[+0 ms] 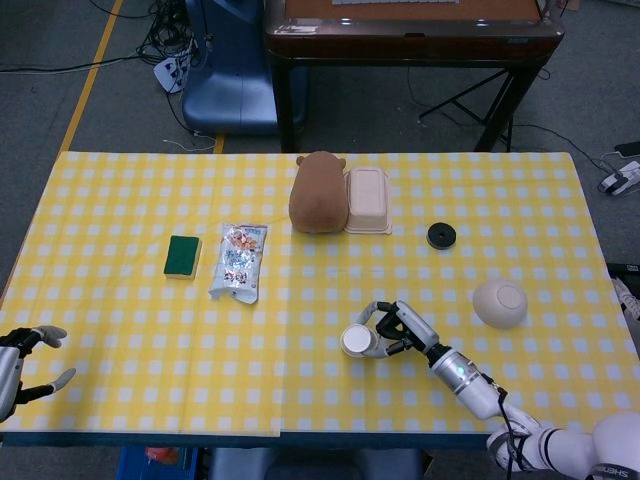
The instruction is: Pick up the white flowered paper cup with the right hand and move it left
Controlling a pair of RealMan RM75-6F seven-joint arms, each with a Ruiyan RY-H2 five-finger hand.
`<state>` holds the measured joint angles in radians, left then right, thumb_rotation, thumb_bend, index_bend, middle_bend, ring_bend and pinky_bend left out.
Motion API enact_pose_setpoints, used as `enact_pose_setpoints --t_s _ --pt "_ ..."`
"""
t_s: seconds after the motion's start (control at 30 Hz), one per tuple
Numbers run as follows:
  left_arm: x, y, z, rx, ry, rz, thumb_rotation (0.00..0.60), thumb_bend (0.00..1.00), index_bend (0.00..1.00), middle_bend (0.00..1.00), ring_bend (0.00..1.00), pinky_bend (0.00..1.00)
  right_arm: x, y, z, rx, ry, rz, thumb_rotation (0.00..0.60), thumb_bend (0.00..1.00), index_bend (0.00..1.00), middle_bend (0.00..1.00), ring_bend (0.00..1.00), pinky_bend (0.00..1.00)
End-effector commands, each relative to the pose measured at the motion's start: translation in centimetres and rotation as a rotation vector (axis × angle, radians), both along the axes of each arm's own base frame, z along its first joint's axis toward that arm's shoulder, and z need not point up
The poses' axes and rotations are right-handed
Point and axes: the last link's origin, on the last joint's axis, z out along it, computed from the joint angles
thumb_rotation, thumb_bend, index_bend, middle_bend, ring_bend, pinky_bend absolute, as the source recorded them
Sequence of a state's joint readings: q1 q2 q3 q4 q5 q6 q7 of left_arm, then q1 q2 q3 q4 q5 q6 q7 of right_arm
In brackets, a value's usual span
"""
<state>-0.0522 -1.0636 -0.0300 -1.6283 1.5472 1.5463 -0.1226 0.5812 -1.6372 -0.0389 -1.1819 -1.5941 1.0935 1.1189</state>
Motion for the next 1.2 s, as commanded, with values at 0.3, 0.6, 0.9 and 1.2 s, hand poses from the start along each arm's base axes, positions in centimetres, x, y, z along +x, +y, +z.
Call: enact_pose_setpoints --t_s 0.3,0.6,0.9,1.2 --pt "0.0 0.1 0.0 -0.001 0.0 0.003 0.6 0.0 0.5 0.48 0.39 0.47 -0.3 0.2 0.2 0.021 0.037 0.04 0.6 0.0 0.19 1.0 1.0 1.0" --pt "0.0 0.1 -0.2 -0.005 0.005 0.001 0.6 0.0 0.5 0.48 0.39 0.47 0.0 1.5 3.1 -0.073 0.124 0.157 0.6 0.0 0.17 1.0 1.0 1.0" --pt "0.0 0.1 -0.2 -0.006 0.01 0.003 0.6 0.0 0.5 0.48 0.39 0.47 0.2 2.8 5.7 -0.392 0.482 0.289 0.6 0.03 0.33 1.0 1.0 1.0" --pt "0.0 0.2 -0.7 -0.02 0.026 -0.001 0.6 0.0 0.49 0.48 0.39 0.47 -0.5 6.7 11.3 -0.567 0.868 0.33 0.6 0.06 0.34 0.8 0.85 0.95"
